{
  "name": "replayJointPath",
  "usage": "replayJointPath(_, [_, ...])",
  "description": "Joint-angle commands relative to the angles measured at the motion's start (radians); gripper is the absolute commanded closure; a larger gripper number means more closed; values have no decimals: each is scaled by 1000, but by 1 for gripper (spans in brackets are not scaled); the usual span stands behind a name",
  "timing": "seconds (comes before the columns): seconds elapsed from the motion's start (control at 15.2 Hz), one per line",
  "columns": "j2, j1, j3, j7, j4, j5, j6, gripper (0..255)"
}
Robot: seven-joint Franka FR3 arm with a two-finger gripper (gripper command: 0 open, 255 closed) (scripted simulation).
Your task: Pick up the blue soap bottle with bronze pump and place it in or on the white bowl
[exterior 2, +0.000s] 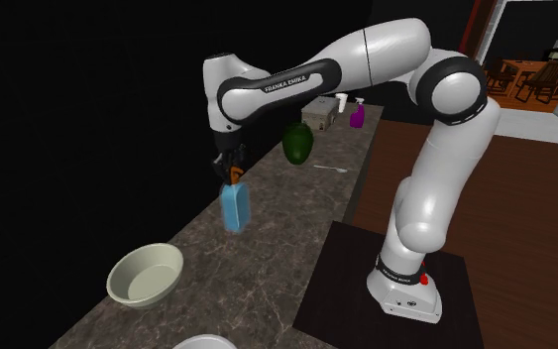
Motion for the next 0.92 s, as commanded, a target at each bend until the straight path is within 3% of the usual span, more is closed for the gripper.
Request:
replayJointPath(0.0, [-14, 16, 19, 33, 1, 3, -14, 255])
replayJointPath(0.86, [-7, 151, 194, 340, 96, 19, -100, 255])
